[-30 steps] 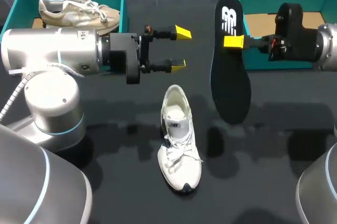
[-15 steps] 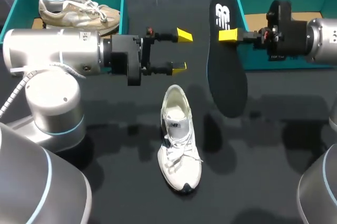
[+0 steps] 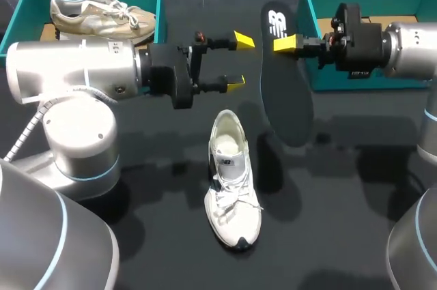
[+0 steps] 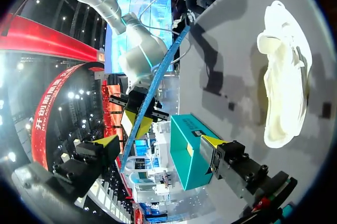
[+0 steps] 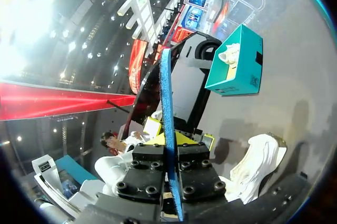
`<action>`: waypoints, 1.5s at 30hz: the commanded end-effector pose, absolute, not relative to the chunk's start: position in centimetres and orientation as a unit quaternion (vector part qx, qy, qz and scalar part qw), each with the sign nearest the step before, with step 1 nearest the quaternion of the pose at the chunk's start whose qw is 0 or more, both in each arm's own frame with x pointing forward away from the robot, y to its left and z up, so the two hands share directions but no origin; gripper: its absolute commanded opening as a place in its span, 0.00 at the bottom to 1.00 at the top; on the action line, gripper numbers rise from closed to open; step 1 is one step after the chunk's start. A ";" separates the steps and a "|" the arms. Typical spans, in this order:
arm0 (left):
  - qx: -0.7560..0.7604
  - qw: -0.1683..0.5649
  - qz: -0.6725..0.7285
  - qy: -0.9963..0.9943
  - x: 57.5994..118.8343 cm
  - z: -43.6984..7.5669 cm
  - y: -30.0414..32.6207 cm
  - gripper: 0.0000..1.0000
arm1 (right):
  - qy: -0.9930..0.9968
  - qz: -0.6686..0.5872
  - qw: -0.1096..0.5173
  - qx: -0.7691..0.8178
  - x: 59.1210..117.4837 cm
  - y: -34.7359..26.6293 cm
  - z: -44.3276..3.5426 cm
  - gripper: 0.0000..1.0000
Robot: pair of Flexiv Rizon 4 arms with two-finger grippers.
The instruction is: Take the shoe out of the shoebox, open the shoe tongue, remove and reinsert the insole, then place the shoe into the shoebox
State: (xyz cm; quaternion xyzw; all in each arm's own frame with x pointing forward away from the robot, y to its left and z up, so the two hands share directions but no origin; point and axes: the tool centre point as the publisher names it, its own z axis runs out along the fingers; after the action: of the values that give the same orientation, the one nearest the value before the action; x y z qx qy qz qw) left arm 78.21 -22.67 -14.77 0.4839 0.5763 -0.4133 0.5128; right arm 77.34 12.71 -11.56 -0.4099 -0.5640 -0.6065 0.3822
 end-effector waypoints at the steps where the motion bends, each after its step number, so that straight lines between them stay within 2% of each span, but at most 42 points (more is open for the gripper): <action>1: 0.483 0.511 -0.415 0.578 78.2 -15.0 -23.0 1.00 | -0.562 -0.599 0.384 -0.421 77.6 12.8 -11.8 0.00; 8: 0.485 0.498 -0.434 0.573 78.9 -15.4 -23.3 1.00 | -0.530 -0.546 0.429 -0.487 79.6 13.4 -13.5 0.00; 9: 0.488 0.497 -0.434 0.572 79.0 -15.5 -23.4 0.97 | -0.530 -0.542 0.431 -0.489 79.8 13.5 -13.6 0.00; 14: 0.499 0.490 -0.440 0.564 78.8 -15.6 -24.1 0.95 | -0.532 -0.512 0.427 -0.521 80.8 13.6 -14.1 0.00; 15: 0.501 0.489 -0.440 0.563 78.8 -15.6 -24.2 0.93 | -0.530 -0.515 0.426 -0.523 81.0 13.7 -14.2 0.00; 17: 0.503 0.486 -0.442 0.561 78.6 -15.6 -24.4 0.82 | -0.523 -0.510 0.425 -0.534 81.3 13.8 -14.5 0.00; 19: 0.505 0.485 -0.443 0.560 78.6 -15.7 -24.5 0.80 | -0.522 -0.511 0.424 -0.535 81.4 13.8 -14.5 0.00; 20: 0.506 0.484 -0.444 0.559 78.6 -15.8 -24.5 0.75 | -0.522 -0.511 0.424 -0.535 81.4 13.8 -14.5 0.00; 21: 0.507 0.484 -0.445 0.558 78.5 -15.8 -24.5 0.66 | -0.522 -0.511 0.424 -0.535 81.4 13.8 -14.5 0.00; 22: 0.507 0.484 -0.448 0.555 78.5 -15.8 -24.5 0.62 | -0.522 -0.511 0.424 -0.535 81.4 13.8 -14.5 0.00; 28: 0.506 0.482 -0.461 0.547 78.3 -16.3 -24.7 0.54 | -0.522 -0.511 0.424 -0.535 81.4 13.8 -14.5 0.00; 29: 0.506 0.482 -0.461 0.546 78.3 -16.3 -24.7 0.49 | -0.522 -0.511 0.424 -0.535 81.4 13.8 -14.5 0.00; 45: 0.502 0.488 -0.461 0.545 78.5 -16.6 -24.9 0.44 | -0.494 -0.498 0.425 -0.572 82.8 15.2 -15.8 0.00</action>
State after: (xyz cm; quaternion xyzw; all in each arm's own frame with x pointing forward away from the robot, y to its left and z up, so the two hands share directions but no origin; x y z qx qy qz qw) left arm 78.44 -24.56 -16.34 0.5028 0.5452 -0.4616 0.4867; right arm 82.61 14.86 -15.68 -0.5723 -0.4931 -0.4993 0.4244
